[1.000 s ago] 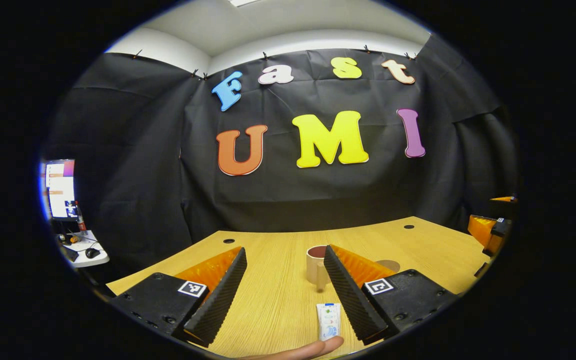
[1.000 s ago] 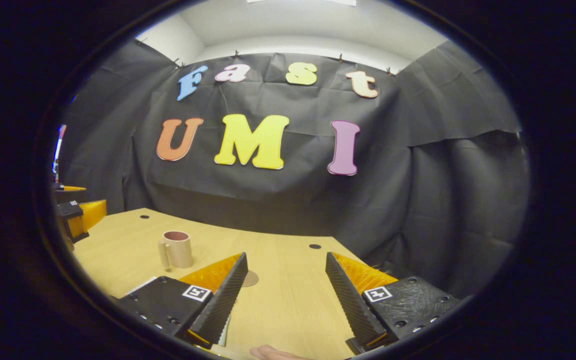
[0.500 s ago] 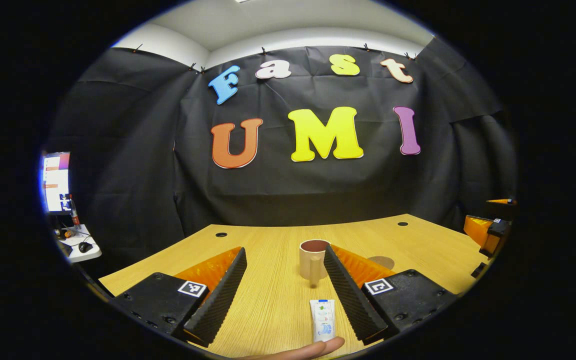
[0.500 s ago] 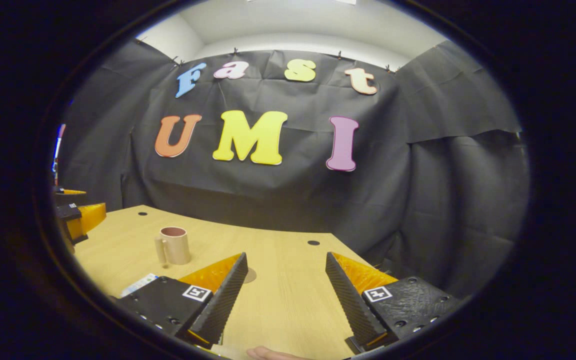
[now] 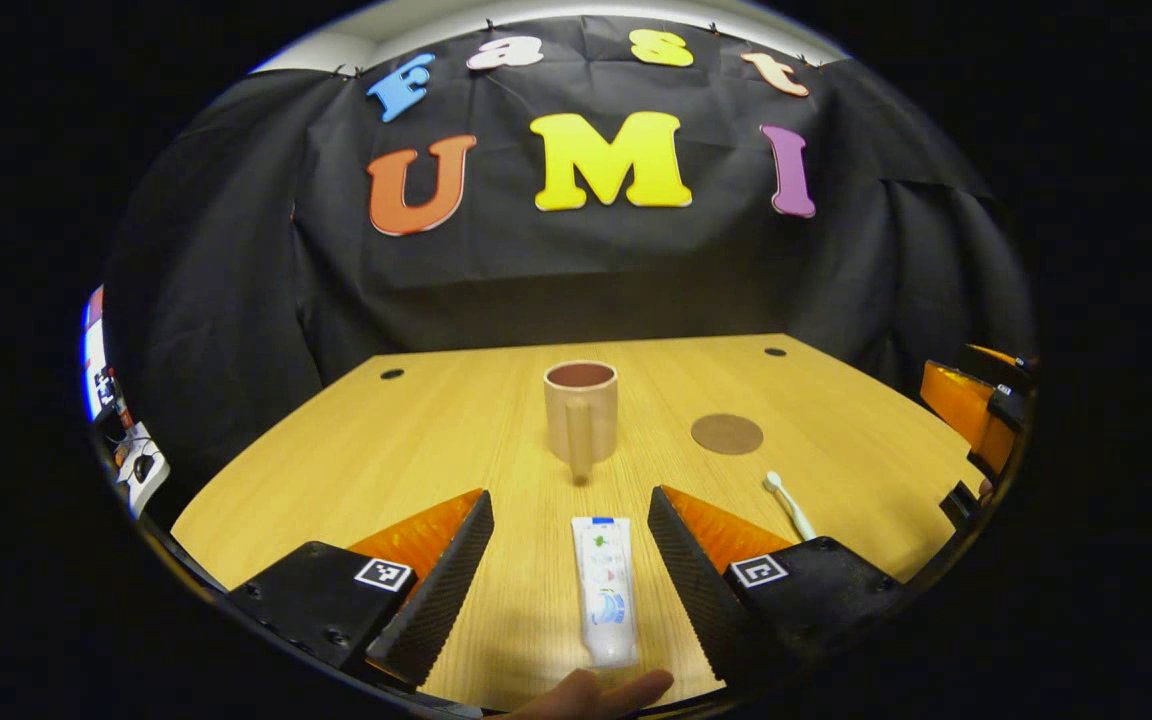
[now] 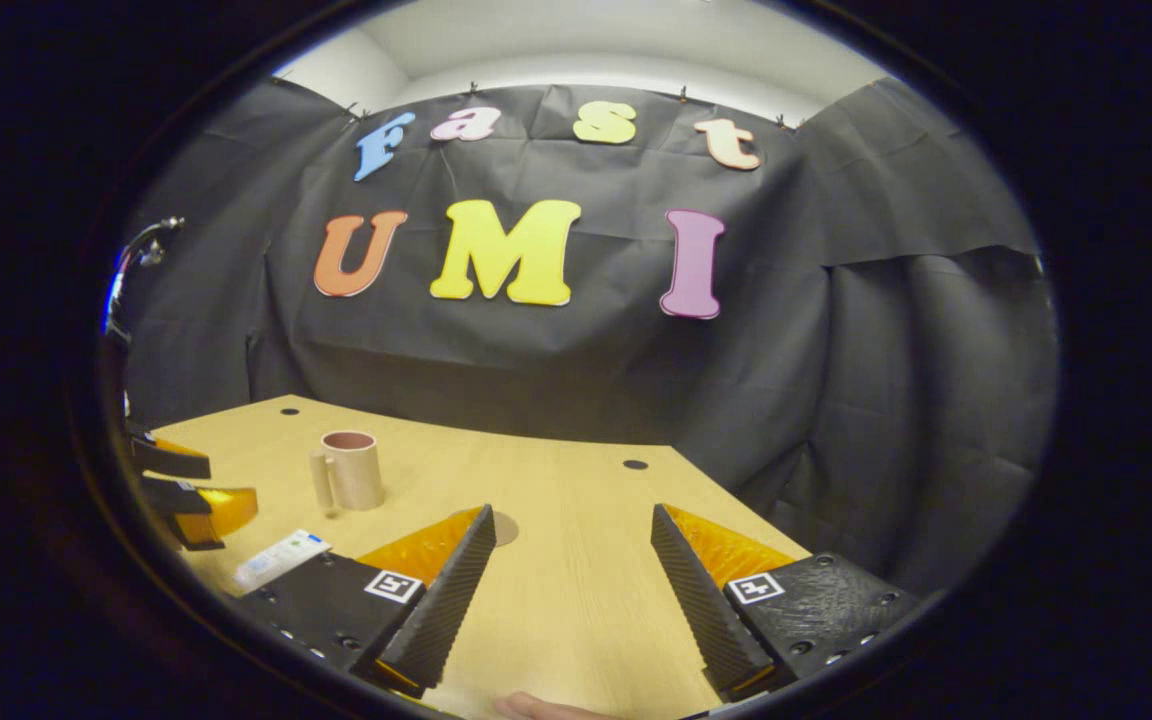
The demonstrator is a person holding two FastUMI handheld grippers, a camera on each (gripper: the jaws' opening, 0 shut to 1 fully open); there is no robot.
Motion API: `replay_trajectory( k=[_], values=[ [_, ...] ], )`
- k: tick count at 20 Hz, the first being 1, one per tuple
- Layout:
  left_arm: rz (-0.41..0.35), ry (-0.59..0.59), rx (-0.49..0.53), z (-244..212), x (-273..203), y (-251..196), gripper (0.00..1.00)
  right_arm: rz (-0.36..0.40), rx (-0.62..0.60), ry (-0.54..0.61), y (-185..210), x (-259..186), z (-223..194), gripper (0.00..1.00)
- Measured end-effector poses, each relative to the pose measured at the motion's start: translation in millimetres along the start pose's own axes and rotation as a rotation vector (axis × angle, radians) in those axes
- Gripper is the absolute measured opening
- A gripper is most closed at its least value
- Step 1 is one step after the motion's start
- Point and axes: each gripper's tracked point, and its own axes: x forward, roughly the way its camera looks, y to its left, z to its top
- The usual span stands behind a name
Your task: Put the toothbrush and toothpaste on the desktop into the cup, then pick up the cup and place it on the coaster on the desktop.
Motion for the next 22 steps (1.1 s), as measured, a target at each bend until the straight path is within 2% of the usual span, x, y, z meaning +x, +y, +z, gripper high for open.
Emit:
replay_trajectory(
  k=[3,7,8,11,13,15,16,17,21,22],
  values=[
    [-0.025,0.126,-0.018,-27.8,8.5,-10.1,0.99,-0.003,-0.006,0.012,-1.8,1.1,-7.9,0.95],
    [-0.02,0.274,-0.041,-60.5,12.3,-14.2,0.97,-0.008,0.02,0.039,-6.3,5.4,-18.1,0.95],
    [-0.035,0.3,-0.044,-66.4,12.2,-19.0,1.0,-0.002,0.028,0.048,-4.8,6.3,-20.9,0.95],
    [-0.061,0.336,-0.032,-73.8,10.7,-24.1,0.84,0.01,0.043,0.073,-3.2,8.2,-26.5,0.96],
    [-0.079,0.336,-0.019,-73.8,12.8,-26.0,0.81,0.015,0.042,0.077,-1.7,7.8,-26.8,0.95],
    [-0.078,0.334,-0.026,-74.2,12.0,-23.5,0.6,0.019,0.037,0.08,0.6,8.8,-27.8,0.95],
    [-0.076,0.339,-0.049,-74.0,13.5,-22.6,0.56,0.023,0.037,0.084,2.9,9.3,-28.3,0.95],
    [-0.076,0.34,-0.062,-74.0,14.1,-23.2,0.47,0.034,0.038,0.088,6.1,9.5,-28.5,0.95],
    [-0.053,0.304,-0.072,-65.5,15.2,-11.4,0.41,0.05,0.024,0.1,13.2,14.5,-30.2,0.95],
    [-0.047,0.275,-0.077,-59.7,15.6,-8.6,0.45,0.053,0.024,0.107,14.8,17.6,-31.6,0.95]
  ],
)
